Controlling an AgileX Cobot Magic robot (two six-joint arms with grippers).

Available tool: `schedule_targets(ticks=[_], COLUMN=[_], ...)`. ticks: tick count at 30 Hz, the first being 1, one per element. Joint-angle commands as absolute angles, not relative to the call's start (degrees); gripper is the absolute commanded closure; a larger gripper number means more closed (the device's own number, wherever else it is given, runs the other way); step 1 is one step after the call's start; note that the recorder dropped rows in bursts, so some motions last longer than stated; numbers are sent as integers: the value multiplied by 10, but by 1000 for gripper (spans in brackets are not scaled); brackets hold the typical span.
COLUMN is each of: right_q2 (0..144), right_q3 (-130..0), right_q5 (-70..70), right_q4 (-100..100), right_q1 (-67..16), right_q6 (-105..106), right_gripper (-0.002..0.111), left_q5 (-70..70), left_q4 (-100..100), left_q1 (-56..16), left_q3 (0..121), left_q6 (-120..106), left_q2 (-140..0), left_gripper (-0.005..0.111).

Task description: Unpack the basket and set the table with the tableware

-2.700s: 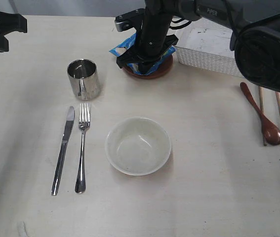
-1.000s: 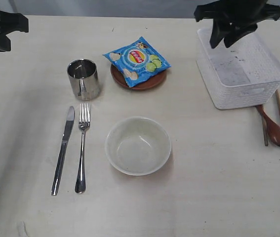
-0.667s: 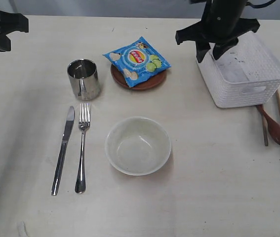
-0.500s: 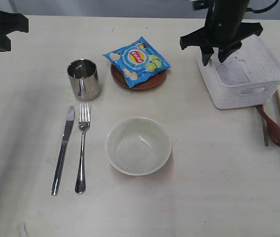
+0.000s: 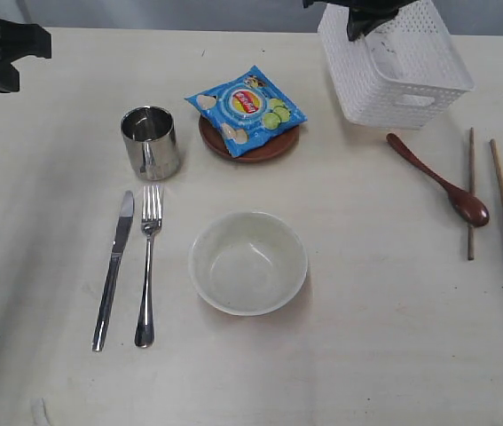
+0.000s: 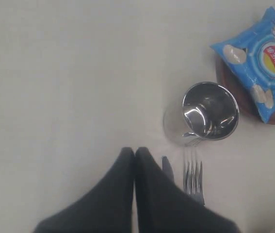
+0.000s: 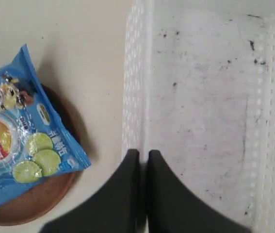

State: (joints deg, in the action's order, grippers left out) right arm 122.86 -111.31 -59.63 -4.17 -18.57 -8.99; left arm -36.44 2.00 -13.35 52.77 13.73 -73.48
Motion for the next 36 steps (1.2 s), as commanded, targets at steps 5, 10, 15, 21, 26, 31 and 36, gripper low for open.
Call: schedule_targets(ticks=[5,10,15,21,26,31,36], right_q2=[1265,1288,1322,1351,1364,1364,1363], right_q3=[-1173,-1175,-1194,-1199,-1199,-1199,-1199], right_q5=[-583,-532,-529,-558,-610,-653,-644], right_q4=[-46,-47,-130,-140,-144,-136,-100], right_q1=[-217,-223,-221,-221,-221,-221,-224], right_q6=[-73,-77,-115,-158,-172,-203,-205], right_gripper=[109,109,109,109,109,109,108], left_q5=[-358,-358,-358,-355,-355,-355,-355], left_q4=[24,24,24,26,34,39,39], left_q1=[-134,-134,-134,-134,-134,-134,-134], left_q3=[525,525,525,525,525,525,525], left_q6=[135,135,135,135,133,126,126], left_q2=[-734,-734,-734,-734,-734,-734,-734], left_gripper=[107,107,107,107,107,107,107])
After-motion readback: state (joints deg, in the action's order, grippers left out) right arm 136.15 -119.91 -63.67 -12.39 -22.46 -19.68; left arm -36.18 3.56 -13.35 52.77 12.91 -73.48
